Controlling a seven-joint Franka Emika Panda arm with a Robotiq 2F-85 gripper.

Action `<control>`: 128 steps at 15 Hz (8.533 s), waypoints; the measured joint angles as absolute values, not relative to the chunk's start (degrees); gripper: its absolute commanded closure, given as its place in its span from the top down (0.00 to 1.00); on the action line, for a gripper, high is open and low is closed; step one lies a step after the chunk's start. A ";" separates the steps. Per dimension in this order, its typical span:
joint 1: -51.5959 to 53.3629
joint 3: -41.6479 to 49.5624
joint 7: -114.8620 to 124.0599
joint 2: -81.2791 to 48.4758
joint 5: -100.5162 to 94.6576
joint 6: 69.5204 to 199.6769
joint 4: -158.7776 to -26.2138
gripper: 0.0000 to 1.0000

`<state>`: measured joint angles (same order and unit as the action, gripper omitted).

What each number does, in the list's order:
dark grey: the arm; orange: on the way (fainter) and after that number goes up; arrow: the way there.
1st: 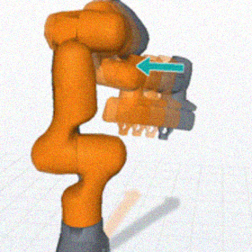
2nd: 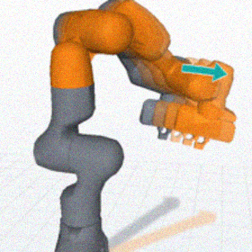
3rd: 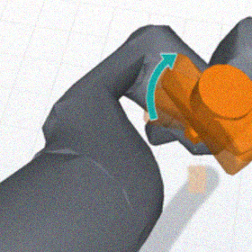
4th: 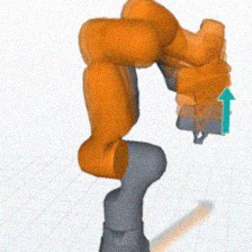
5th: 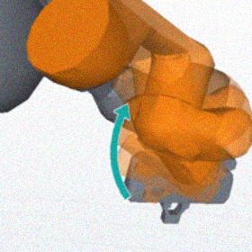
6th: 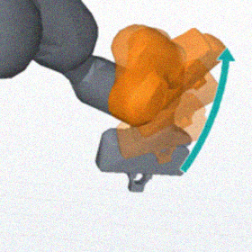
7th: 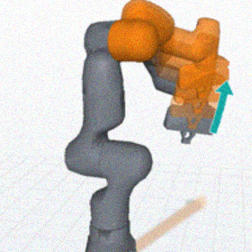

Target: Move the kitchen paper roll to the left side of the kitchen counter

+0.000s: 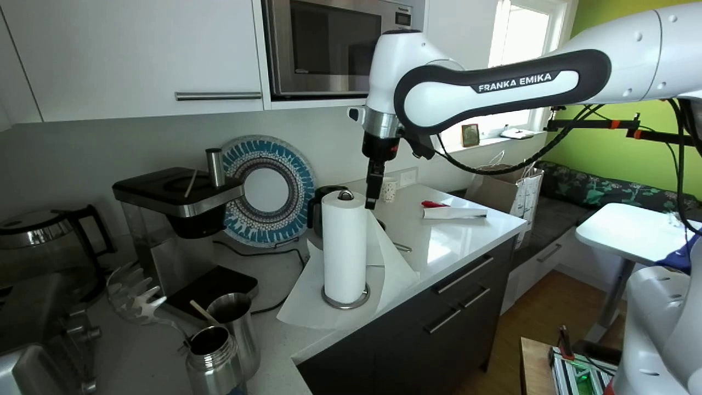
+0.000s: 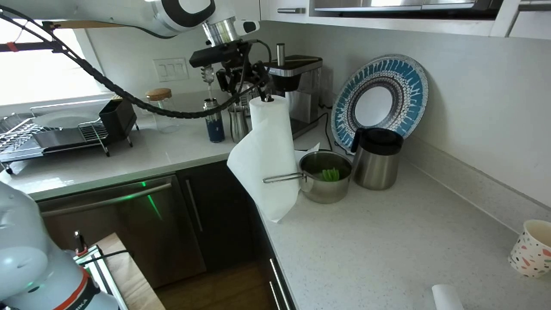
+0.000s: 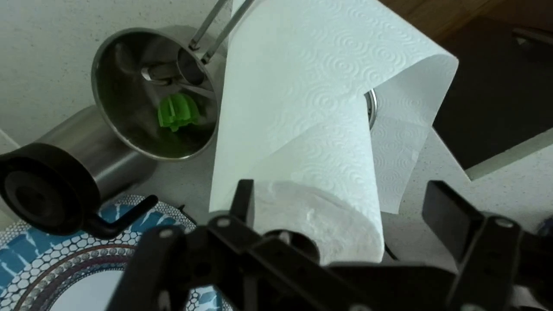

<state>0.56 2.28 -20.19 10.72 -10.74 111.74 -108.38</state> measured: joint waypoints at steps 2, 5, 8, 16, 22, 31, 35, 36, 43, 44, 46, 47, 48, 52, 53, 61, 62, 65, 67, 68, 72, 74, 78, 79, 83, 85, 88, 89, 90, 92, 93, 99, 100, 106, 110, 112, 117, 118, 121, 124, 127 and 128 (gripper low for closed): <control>0.57 1.82 -20.12 9.10 -11.23 113.92 -108.21 1.00; 0.59 0.86 -18.91 6.74 -13.49 115.90 -107.81 1.00; 0.81 -1.22 -14.21 6.50 -19.93 116.74 -107.75 1.00; 1.25 -3.23 -7.94 6.49 -23.57 116.74 -107.17 1.00; 1.39 -3.81 -5.50 5.98 -24.38 116.75 -106.87 0.99; 1.56 -3.81 -4.83 3.42 -24.42 118.60 -106.43 0.71; 1.57 -3.73 -4.83 2.42 -24.42 118.75 -106.08 0.38; 1.56 -3.67 -4.83 2.41 -24.42 118.75 -105.91 0.31; 1.53 -3.35 -3.85 2.28 -27.18 118.74 -104.50 0.07; 1.53 -3.35 -3.56 2.18 -27.92 118.74 -104.14 0.06; 1.53 -3.34 -3.25 1.91 -29.35 118.74 -103.28 0.06; 1.53 -3.34 -3.13 1.82 -30.04 118.74 -102.79 0.07; 1.53 -3.34 -3.11 1.75 -30.52 118.71 -102.19 0.07; 1.53 -3.34 -3.41 1.63 -30.74 116.83 -98.56 0.07; 1.54 -3.34 -3.67 1.59 -30.70 115.99 -97.18 0.07; 1.60 -3.39 -5.01 0.88 -30.57 109.40 -87.96 0.27; 1.60 -3.38 -5.02 0.69 -30.57 109.40 -87.73 0.07; 1.62 -3.39 -5.02 0.38 -30.55 109.40 -87.45 0.07; 1.62 -3.38 -5.02 0.30 -30.64 109.37 -87.06 0.07; 1.62 -3.38 -5.16 0.22 -30.67 109.15 -86.46 0.07; 1.69 -3.39 -7.74 -0.99 -30.62 106.51 -81.12 0.07; 1.71 -3.38 -9.54 -2.35 -30.59 104.70 -77.17 0.07; 1.86 -3.38 -13.26 -5.93 -30.58 100.26 -67.86 0.07; 1.92 -3.37 -14.17 -6.92 -30.58 99.07 -65.33 0.07; 2.52 -3.31 -17.68 -10.67 -30.60 95.14 -55.38 0.07; 3.12 -3.42 -19.24 -12.51 -30.87 92.83 -50.16 0.07; 4.49 -3.19 -20.85 -14.86 -31.80 90.35 -43.26 0.07; 5.17 -2.79 -21.23 -15.37 -31.99 89.91 -41.59 0.07; 5.85 -2.42 -21.56 -15.81 -32.20 89.58 -40.00 0.07; 7.18 -1.69 -21.83 -16.57 -32.63 89.00 -37.06 0.07; 7.83 -1.30 -21.88 -16.94 -32.88 88.83 -35.60 0.07; 11.19 1.13 -22.12 -19.20 -33.57 88.54 -27.33 0.07; 11.71 1.38 -22.10 -19.60 -33.57 87.91 -26.32 0.07; 13.53 3.08 -20.76 -19.99 -33.37 83.97 -26.10 0.07; 15.00 2.60 -20.81 -20.15 -31.82 84.11 -26.07 0.07; 16.55 1.37 -20.82 -20.76 -29.12 84.14 -26.13 0.07; 21.24 -3.47 -20.65 -23.68 -19.79 83.35 -26.17 0.07; 22.04 -4.47 -20.66 -24.01 -17.97 82.77 -26.17 0.07; 23.97 -7.55 -21.14 -24.02 -12.77 79.99 -26.09 0.07; 25.57 -10.60 -21.67 -23.10 -7.74 75.10 -26.06 0.07; 26.18 -12.57 -22.02 -22.15 -4.19 71.31 -26.02 0.27; 26.21 -12.51 -22.01 -22.16 -4.24 71.31 -26.03 0.27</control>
